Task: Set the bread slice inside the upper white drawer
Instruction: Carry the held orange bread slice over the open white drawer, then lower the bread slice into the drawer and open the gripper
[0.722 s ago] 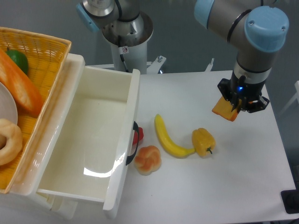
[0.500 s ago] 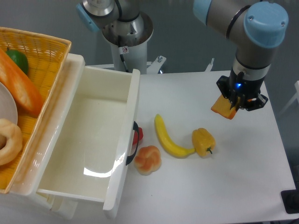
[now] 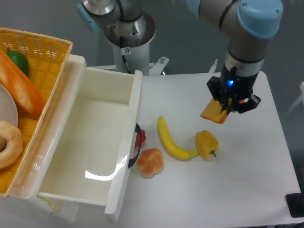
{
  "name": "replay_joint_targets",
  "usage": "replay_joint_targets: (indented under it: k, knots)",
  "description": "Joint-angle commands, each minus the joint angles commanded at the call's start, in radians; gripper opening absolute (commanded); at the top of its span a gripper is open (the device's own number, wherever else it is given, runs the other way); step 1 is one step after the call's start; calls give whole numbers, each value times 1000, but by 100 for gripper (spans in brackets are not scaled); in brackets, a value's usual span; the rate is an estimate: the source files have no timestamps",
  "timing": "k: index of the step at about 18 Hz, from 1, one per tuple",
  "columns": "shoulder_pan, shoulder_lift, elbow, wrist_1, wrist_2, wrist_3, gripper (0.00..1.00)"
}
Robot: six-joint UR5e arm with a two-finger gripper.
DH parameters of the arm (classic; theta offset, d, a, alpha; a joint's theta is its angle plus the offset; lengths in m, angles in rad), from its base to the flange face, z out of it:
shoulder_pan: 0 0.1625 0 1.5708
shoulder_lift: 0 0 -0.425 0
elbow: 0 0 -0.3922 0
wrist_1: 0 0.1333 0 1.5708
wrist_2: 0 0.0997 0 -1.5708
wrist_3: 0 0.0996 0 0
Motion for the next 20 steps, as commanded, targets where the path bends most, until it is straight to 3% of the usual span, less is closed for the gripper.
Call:
replay_joint_targets:
  k: [4,8,11,14,20]
  knots:
    - [-9,86,-5,-2,-123,-143,0]
    - [-87,167,-29,2,-135,-299,0]
    - [-169,184,-22,9,-137,-403,0]
    - [-264,183,-29,58,-129,-468,0]
    - [-330,172,-72,66,-125,-471,0]
